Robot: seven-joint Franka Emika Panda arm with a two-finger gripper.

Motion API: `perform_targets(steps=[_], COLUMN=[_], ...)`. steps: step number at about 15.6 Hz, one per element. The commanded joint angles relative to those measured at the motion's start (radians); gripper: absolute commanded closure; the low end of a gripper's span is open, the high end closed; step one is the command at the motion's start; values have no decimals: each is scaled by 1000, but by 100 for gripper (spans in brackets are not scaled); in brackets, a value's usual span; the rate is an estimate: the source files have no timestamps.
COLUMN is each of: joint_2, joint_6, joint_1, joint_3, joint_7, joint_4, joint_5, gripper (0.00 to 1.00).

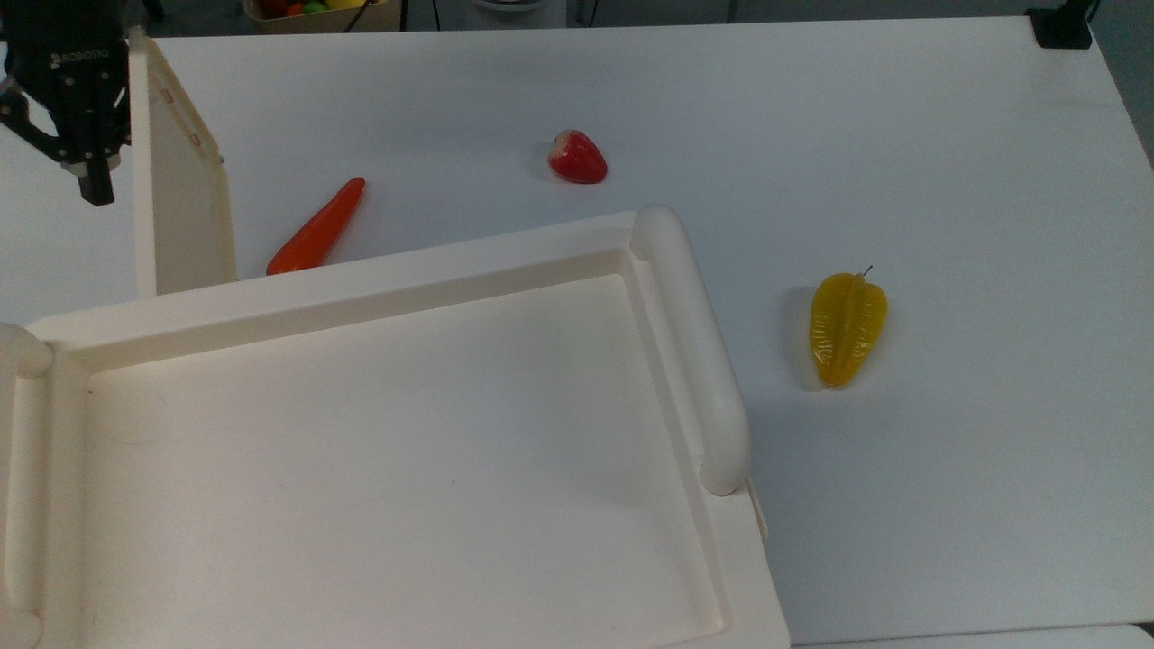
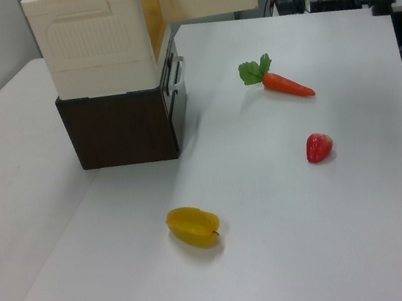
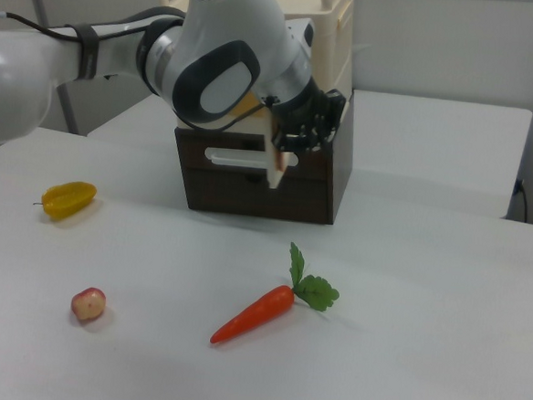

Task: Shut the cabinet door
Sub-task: 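Push the door edge with the gripper, swinging it toward the cabinet opening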

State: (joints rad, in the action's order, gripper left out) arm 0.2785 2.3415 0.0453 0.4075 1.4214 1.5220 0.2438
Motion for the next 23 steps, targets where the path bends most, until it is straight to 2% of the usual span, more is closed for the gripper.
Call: perform_targets(steps=[1,7,11,17,23], joint_2=[-27,-24,-16,4,50], joint_6=[-106,-111,-103,-88,91], joint_1=[34,68,128,192,217], joint_3=[-10,-58,-59,-94,-173], joint_7=[-25,-163,-306,-539,-771], joint_4=[4,4,1,-5,-19], joint_5=[26,31,29,26,15], gripper=[100,100,100,100,100])
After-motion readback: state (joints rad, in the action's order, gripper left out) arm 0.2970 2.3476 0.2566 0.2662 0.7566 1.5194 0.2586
